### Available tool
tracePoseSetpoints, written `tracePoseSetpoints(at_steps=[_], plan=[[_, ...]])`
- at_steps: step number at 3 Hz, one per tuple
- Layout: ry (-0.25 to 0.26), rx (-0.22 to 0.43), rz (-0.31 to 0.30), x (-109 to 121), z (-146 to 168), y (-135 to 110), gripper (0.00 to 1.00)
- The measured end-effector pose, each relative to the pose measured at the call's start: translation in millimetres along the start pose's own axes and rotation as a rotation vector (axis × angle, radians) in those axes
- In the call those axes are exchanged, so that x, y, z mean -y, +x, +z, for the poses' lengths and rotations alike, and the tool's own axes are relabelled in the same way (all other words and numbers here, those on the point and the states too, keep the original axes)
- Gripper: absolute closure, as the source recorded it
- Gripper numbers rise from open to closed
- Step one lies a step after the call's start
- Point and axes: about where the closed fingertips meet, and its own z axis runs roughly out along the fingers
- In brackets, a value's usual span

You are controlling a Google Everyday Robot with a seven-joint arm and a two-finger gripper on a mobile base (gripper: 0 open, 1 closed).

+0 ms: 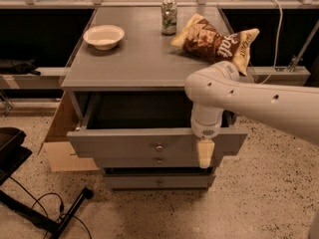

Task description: Open top drawer

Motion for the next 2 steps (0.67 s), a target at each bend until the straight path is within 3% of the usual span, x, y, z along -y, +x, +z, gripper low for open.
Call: tracePoseSetpoints(at_steps=[1,2], plan=[[-0.065,0.001,0.045,-33.4,15.8,-3.2,0.42],[-0.092,-0.008,0.057,-50.7,15.6,-7.5,0.65]])
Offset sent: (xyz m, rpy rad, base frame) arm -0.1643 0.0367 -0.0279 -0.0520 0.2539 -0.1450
